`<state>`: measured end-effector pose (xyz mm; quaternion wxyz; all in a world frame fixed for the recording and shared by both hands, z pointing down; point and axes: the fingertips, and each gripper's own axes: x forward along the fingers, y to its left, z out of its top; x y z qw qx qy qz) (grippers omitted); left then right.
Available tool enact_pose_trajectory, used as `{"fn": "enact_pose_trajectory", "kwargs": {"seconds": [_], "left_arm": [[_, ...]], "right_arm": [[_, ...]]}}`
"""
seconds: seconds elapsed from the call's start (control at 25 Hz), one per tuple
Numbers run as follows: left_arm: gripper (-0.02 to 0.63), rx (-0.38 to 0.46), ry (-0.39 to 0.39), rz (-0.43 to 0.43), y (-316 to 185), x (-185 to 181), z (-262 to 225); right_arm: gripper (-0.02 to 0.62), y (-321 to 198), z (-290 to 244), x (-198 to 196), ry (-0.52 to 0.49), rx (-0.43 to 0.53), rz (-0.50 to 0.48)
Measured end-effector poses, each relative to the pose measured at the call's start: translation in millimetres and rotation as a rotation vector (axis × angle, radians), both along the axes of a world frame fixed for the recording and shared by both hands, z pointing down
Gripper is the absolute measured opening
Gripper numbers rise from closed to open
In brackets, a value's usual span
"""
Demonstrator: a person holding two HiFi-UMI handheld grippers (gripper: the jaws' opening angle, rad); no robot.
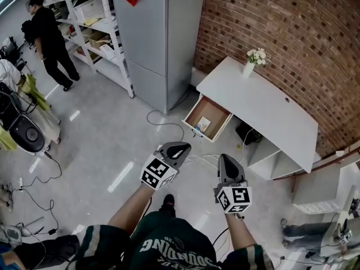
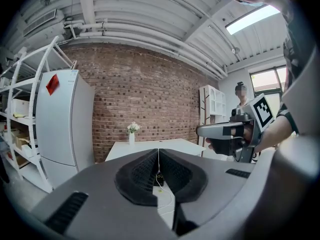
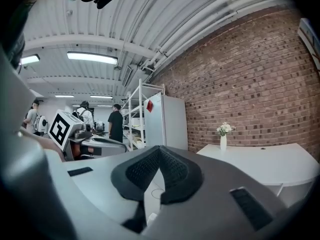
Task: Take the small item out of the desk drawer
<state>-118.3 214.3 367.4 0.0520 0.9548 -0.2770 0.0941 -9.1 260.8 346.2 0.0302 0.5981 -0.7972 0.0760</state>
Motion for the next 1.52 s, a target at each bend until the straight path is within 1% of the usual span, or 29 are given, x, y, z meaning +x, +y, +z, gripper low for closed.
{"fn": "enact_pose_trajectory", "kwargs": {"seconds": [0.32, 0.8, 1.04, 1.24, 1.52], "left_arm": [[0.018, -0.015, -0.004, 0.009, -67.4, -9.2, 9.2], [0.018, -0.052, -0.010, 0.034, -117.4, -4.1, 27.4], [0.018, -0.064, -0.016, 0.021, -154.2, 12.4, 36.8], [0.018, -0.075, -0.027, 0.003, -192.4, 34.4, 43.2], [0.018, -0.090, -0.029, -0.057, -255.8, 65.7, 42.1]], "right_arm": [[0.025, -62.9, 9.1, -10.6, 0.009, -0.025, 0.010], [0.025, -107.4, 26.7, -3.1, 0.010, -0.063, 0.043], [0.025, -143.6, 37.4, 14.8, 0.004, -0.073, 0.040], [0.025, -189.4, 43.2, 39.8, 0.003, -0.080, 0.023], [0.025, -261.0, 43.4, 71.2, 0.003, -0.088, -0.041]]}}
